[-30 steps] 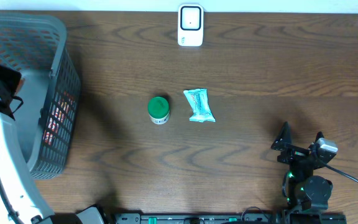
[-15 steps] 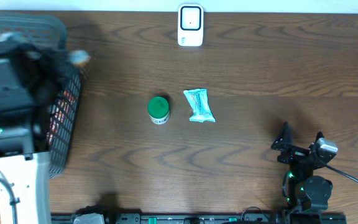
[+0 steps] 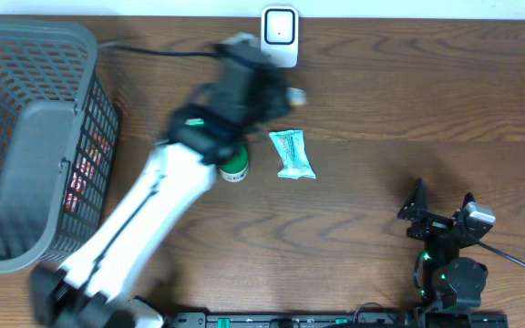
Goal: Scan the item barcode
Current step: 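Carry the Kleenex pack past the scanner toward the right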
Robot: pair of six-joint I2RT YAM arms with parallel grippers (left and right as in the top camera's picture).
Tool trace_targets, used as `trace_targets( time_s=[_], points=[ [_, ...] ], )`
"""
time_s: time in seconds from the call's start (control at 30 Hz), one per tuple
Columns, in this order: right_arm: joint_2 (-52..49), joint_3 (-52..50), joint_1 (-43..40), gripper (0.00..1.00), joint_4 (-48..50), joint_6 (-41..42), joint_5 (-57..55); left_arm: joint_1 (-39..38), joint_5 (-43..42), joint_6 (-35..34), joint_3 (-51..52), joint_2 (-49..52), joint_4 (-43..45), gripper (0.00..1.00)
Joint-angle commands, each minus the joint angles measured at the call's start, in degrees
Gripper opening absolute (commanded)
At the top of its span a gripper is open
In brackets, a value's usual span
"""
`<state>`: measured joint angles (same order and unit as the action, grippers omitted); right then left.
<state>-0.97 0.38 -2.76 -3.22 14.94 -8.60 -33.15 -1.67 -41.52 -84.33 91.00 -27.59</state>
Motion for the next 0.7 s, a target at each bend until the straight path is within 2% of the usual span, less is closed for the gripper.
trace_targets(
  time_s=[0.0, 0.23, 0.47, 0.67],
  points=[
    [0.33, -0.07, -0.20, 0.99, -0.22, 0.70, -0.11, -6.08, 5.31, -0.81, -0.28, 8.28, 6.03, 0.50],
    [0.33, -0.07, -0.20, 0.99, -0.22, 0.70, -0.11, -13.42, 12.15, -0.83, -0.28, 21.55, 17.49, 0.50],
    [0.33, -0.07, -0.20, 0.99, -0.22, 0.70, -0.11, -17.51, 16.61, -0.98, -0.28, 26.32, 18.16, 0.51],
    [0.33, -0.07, -0.20, 0.99, -0.22, 0.70, -0.11, -18.95, 18.36, -0.79, -0.28, 26.29, 10.43, 0.79]
  ],
)
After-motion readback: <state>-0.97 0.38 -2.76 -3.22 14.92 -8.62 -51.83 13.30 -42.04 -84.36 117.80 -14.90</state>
